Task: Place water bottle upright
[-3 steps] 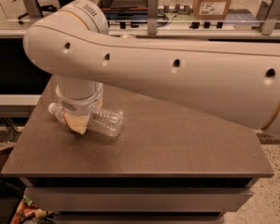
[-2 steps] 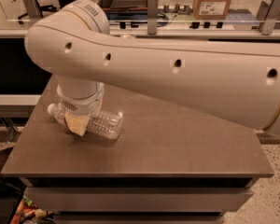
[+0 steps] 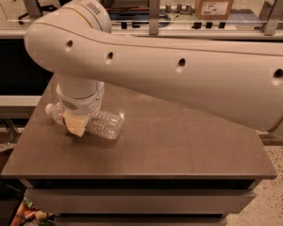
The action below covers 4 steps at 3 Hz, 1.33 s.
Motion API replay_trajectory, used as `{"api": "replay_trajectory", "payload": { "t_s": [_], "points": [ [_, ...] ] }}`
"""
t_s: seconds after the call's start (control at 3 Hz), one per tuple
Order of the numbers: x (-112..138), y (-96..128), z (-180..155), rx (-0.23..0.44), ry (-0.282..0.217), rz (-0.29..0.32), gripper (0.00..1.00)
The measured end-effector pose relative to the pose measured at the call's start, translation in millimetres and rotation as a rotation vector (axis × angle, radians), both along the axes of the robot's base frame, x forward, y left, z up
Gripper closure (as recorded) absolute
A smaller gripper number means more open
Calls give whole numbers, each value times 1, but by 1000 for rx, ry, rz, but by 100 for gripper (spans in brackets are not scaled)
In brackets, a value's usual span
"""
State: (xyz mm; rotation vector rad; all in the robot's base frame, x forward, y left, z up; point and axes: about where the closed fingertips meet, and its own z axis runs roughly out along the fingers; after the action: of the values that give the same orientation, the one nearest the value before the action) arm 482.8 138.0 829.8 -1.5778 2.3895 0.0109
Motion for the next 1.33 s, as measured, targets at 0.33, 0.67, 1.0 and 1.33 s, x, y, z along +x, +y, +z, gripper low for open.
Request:
{"api": "replay_trajectory", "payload": {
  "t_s": [0.33, 0.67, 1.0, 1.33],
  "points": [
    [2, 0, 15, 37, -35, 25, 100],
    [7, -5, 28, 97, -81, 62, 100],
    [15, -12, 35, 204, -128, 108, 100],
    [24, -12, 41, 367, -171, 149, 100]
  ]
}}
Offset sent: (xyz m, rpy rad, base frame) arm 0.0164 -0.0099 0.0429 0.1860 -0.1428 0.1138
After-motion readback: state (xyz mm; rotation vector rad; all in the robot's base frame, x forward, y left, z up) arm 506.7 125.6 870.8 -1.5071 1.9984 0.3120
